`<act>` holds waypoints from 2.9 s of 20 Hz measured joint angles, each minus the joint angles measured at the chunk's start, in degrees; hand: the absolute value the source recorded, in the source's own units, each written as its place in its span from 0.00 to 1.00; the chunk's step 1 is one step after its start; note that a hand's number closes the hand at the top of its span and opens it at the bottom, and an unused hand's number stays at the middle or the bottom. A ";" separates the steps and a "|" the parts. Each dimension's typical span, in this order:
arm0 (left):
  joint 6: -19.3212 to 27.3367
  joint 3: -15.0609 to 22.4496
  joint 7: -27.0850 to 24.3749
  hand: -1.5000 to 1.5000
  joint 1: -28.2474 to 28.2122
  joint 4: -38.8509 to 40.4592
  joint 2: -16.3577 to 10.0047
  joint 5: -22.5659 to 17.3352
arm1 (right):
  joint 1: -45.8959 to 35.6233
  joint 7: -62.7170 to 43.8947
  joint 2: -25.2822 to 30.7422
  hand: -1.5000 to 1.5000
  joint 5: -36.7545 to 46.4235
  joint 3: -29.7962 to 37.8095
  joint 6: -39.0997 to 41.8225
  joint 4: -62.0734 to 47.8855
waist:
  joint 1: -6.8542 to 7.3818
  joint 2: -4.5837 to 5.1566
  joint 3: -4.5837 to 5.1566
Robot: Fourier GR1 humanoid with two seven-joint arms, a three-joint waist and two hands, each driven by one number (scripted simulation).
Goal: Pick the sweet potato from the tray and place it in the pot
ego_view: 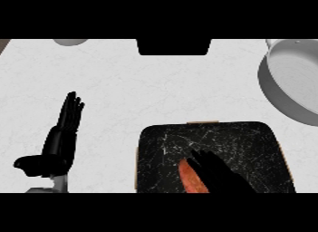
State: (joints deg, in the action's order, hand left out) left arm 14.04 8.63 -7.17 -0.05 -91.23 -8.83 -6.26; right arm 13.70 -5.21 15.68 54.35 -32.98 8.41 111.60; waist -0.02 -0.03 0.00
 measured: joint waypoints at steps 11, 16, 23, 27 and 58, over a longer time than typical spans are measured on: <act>-1.40 -1.42 -1.29 0.50 0.06 1.91 1.83 1.49 | -1.34 5.75 -2.23 1.00 5.26 -0.47 -10.06 -2.81 | -0.15 -0.23 0.21; -1.62 -1.84 -0.12 0.50 -0.06 0.62 2.47 2.24 | -1.49 7.94 -2.30 1.00 6.19 0.19 -12.12 -3.37 | -0.19 -0.34 0.37; -2.29 -2.30 -0.62 0.50 1.26 1.32 2.81 2.35 | -5.00 -1.99 -6.74 1.00 7.18 12.13 -15.36 -6.75 | 0.43 1.00 0.16; -2.26 -2.35 -1.00 0.50 1.48 0.80 2.65 2.51 | -7.78 -13.10 -9.21 1.00 7.86 23.07 -16.35 -10.41 | 0.19 2.67 0.33; -4.51 2.69 0.65 0.50 6.28 1.94 4.47 3.99 | -63.98 -61.12 8.53 1.00 49.73 61.71 -9.12 -55.46 | 9.64 3.10 0.05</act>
State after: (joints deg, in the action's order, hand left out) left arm 9.53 11.32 -6.53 6.23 -89.28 -4.36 -2.27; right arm -50.28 -66.33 24.21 104.07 28.73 -0.71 56.14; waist 9.62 3.07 0.05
